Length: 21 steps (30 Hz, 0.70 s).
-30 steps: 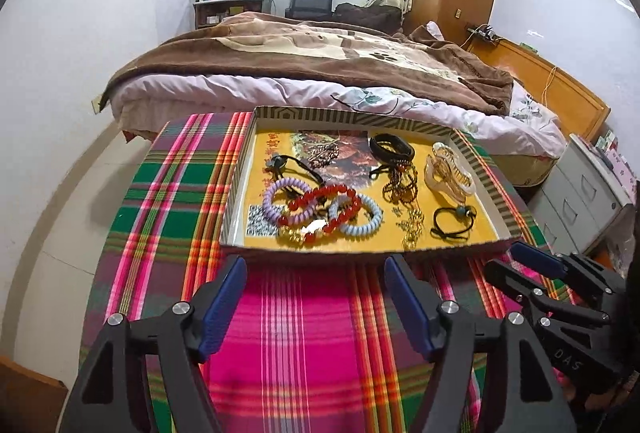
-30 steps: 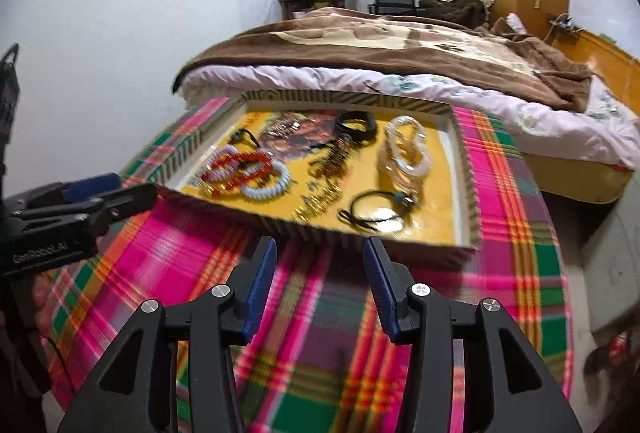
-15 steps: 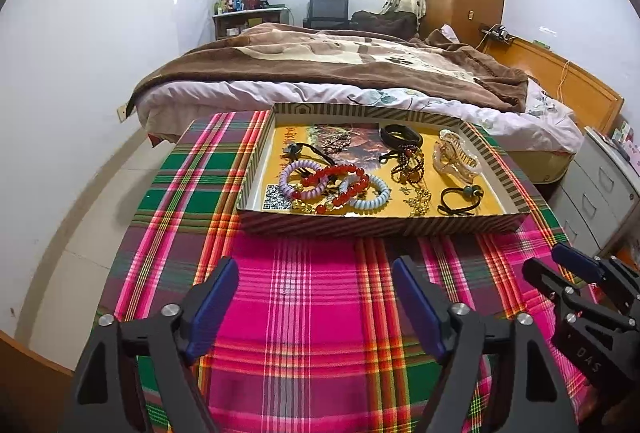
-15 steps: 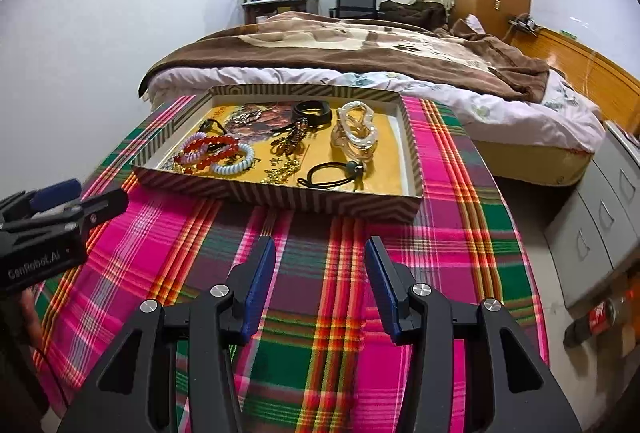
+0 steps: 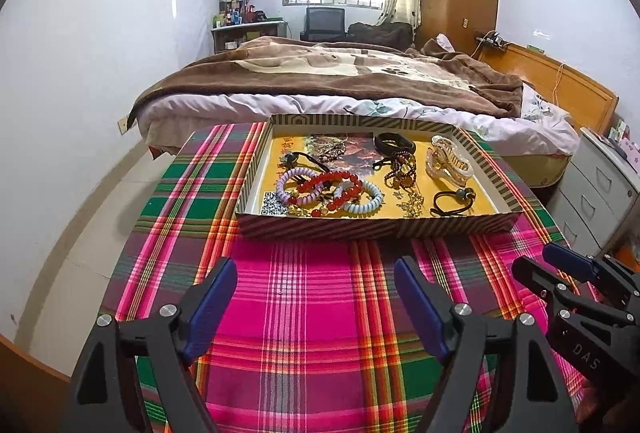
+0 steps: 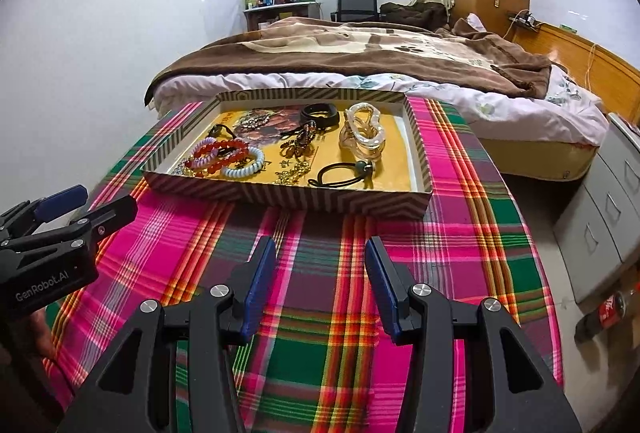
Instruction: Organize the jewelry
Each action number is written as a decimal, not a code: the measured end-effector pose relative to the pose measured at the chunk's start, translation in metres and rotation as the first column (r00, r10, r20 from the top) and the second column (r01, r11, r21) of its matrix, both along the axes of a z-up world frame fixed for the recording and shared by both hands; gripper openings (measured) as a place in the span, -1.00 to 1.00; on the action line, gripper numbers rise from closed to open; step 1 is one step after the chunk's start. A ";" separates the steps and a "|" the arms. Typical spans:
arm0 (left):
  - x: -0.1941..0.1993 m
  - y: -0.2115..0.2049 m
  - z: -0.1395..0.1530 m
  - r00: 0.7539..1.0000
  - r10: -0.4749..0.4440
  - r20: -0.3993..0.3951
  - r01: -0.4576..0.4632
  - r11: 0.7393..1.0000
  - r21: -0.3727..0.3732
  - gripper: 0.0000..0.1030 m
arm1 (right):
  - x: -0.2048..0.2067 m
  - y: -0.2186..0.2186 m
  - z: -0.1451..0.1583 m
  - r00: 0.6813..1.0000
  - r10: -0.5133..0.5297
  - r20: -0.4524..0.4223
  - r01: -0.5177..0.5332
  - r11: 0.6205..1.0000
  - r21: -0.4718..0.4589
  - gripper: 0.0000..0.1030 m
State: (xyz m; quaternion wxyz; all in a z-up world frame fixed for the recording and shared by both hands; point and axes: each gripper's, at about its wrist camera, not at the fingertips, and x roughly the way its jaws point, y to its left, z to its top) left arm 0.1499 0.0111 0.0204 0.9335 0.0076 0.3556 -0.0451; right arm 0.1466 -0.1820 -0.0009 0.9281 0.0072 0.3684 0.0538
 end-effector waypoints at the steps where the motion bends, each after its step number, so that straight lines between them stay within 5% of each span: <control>1: 0.000 0.000 0.000 1.000 0.003 0.002 -0.003 1.000 0.004 0.56 | 0.000 0.001 0.000 1.000 0.001 0.001 -0.001 1.000 0.001 -0.08; 21: -0.007 -0.005 0.001 0.999 0.024 0.035 -0.026 0.998 0.060 0.57 | -0.002 0.004 -0.002 1.000 0.009 -0.001 -0.009 1.000 0.001 -0.08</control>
